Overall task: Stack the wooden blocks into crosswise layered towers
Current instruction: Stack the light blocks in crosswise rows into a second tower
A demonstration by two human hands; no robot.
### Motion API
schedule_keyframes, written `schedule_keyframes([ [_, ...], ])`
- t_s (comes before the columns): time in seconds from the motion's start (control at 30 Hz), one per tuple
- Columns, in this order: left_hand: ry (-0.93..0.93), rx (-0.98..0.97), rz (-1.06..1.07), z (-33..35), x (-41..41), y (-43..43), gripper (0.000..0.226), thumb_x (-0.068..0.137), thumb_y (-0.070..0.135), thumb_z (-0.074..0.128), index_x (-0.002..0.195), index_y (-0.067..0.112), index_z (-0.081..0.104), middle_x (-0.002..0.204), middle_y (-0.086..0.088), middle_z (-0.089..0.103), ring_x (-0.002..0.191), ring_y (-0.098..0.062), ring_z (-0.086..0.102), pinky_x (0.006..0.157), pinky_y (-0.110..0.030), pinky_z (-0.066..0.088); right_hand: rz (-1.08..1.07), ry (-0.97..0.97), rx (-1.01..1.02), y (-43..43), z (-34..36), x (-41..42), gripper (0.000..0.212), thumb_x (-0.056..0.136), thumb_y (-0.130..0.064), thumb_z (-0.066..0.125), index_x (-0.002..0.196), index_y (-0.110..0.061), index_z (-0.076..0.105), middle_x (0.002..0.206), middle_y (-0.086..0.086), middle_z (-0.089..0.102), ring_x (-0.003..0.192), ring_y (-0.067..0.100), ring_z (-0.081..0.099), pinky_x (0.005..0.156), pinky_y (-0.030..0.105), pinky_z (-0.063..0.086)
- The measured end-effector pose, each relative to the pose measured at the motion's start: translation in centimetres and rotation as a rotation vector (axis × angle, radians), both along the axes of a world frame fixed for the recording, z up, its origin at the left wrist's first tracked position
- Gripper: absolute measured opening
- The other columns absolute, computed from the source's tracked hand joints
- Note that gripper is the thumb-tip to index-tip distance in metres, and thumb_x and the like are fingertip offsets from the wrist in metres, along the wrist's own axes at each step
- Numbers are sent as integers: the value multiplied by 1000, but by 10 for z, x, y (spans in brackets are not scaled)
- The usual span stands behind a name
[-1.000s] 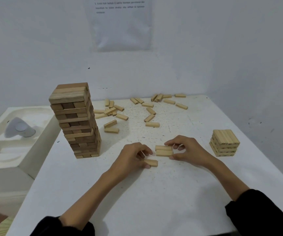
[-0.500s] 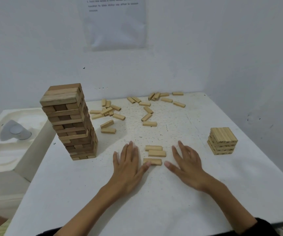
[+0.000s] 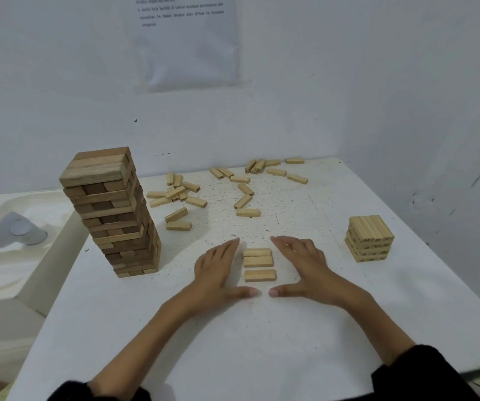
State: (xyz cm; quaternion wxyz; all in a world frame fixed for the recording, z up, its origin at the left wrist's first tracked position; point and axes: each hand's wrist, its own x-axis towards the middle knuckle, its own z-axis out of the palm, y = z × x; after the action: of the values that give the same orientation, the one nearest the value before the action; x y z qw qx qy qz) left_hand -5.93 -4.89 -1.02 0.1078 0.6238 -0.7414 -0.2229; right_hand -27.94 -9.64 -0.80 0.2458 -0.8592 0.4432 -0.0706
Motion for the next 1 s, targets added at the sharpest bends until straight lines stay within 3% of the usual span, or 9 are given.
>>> schedule_keyframes([
  [0.17,138,-124,-84,-1,5,-24,75,72,55,72,137,33,42,127,18,45,116,1,34,105,-31,30,26,-125,-85,-18,0,8,66,73,-52,71,131,-35,47,122,-13,42,113,5,29,97,28,25],
  [0.27,201,-165,-90,1,4,-25,58,72,40,79,125,29,58,114,15,54,108,-1,45,93,-19,38,44,-142,-91,-22,1,10,55,71,-49,74,121,-36,54,109,-13,50,105,5,38,88,26,27],
  [0.4,286,-216,-93,4,3,-23,56,64,39,82,116,27,64,107,14,60,100,0,52,84,-17,43,58,-185,-119,-21,4,10,49,69,-43,77,113,-35,56,95,-14,54,94,3,42,83,26,31],
  [0.53,369,-282,-125,21,-7,-26,58,58,48,74,112,27,65,105,12,62,98,-1,55,80,-14,44,71,-200,-187,-23,23,-1,49,69,-37,78,113,-32,58,95,-12,55,90,0,40,79,24,28],
  [0.63,381,-321,-176,43,-23,-34,57,59,48,74,111,25,66,104,11,63,97,-2,55,81,-14,44,60,-179,-215,-28,48,-21,49,71,-37,77,116,-34,57,98,-13,52,93,-2,37,83,16,26],
  [0.7,380,-333,-200,58,-39,-41,54,61,42,78,111,23,66,102,10,63,96,-1,55,80,-13,43,49,-165,-210,-34,65,-38,50,71,-40,77,117,-35,57,100,-14,49,95,-1,36,87,20,29],
  [0.77,384,-345,-205,68,-58,-50,51,64,32,84,111,21,66,101,8,63,94,-1,54,79,-11,42,50,-164,-175,-39,78,-58,53,67,-49,75,115,-39,55,102,-17,47,100,-3,35,90,21,30],
  [0.87,409,-355,-195,76,-91,-63,50,65,26,85,110,18,67,100,5,63,91,-2,55,77,-6,39,27,-151,-108,-49,93,-89,54,60,-60,65,110,-49,50,108,-19,46,107,-5,33,90,12,28],
  [1.0,437,-358,-206,80,-132,-79,46,65,24,84,107,17,68,98,3,64,90,-8,56,74,-6,39,-24,-101,-38,-64,101,-130,53,61,-55,68,111,-49,49,115,-25,43,111,-6,32,91,10,26],
])
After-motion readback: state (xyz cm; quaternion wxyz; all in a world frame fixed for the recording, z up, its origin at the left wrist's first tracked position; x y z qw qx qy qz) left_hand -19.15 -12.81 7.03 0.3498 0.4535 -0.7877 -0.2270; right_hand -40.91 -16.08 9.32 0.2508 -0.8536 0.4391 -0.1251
